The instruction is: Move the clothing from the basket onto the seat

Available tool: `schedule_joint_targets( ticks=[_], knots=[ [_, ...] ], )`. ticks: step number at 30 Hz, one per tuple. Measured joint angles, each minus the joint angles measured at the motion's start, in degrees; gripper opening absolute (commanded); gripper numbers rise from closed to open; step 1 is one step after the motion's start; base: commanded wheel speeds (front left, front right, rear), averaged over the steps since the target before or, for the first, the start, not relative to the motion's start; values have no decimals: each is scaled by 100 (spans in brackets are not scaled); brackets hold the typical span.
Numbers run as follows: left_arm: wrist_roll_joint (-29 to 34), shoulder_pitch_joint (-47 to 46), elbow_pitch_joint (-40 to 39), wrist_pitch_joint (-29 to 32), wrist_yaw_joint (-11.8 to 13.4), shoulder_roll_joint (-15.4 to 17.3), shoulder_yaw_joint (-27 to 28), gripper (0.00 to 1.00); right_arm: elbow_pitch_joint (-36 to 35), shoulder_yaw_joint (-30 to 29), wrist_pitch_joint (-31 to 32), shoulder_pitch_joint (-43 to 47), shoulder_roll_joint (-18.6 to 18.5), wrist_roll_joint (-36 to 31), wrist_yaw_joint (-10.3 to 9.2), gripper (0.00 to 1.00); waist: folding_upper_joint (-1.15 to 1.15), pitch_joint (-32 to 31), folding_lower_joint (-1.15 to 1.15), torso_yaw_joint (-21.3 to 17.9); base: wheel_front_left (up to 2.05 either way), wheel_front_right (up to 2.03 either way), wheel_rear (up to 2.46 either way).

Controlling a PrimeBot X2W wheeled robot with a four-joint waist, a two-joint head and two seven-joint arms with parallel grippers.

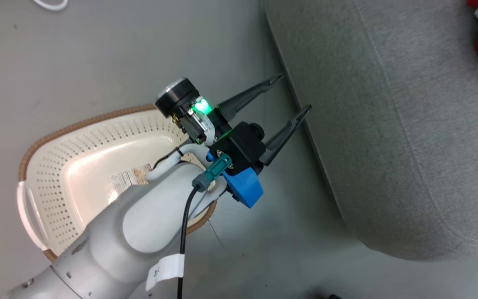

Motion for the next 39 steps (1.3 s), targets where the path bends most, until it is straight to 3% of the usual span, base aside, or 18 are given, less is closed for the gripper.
schedule_joint_targets(
  ticks=[6,12,26,36,37,38,39],
  knots=[
    [66,-222,-118,78,1,132,9,100,309,-717,0,-381,-622,115,0,0,0,508,0,8,0,0,0],
    [114,-398,-274,177,7,222,-4,100,837,-1172,0,-360,-884,145,0,0,0,897,0,6,0,0,0],
    [113,-495,-402,250,40,301,-73,100,1974,-1668,1,235,-488,-152,0,0,0,1300,0,88,0,0,0],
    [94,-574,-427,260,89,352,-94,100,2760,-1639,0,260,-381,-172,0,0,0,1352,0,120,0,0,0],
    [89,-574,-422,260,90,350,-100,100,2772,-1641,0,254,-381,-172,0,17,0,1335,0,119,0,0,0],
    [75,-573,-411,256,93,352,-101,100,2778,-1630,0,255,-381,-186,0,66,0,1310,0,118,0,0,0],
    [66,-572,-396,248,100,350,-105,100,2777,-1613,0,275,-381,-225,0,100,0,1278,0,115,0,0,0]
  ],
)
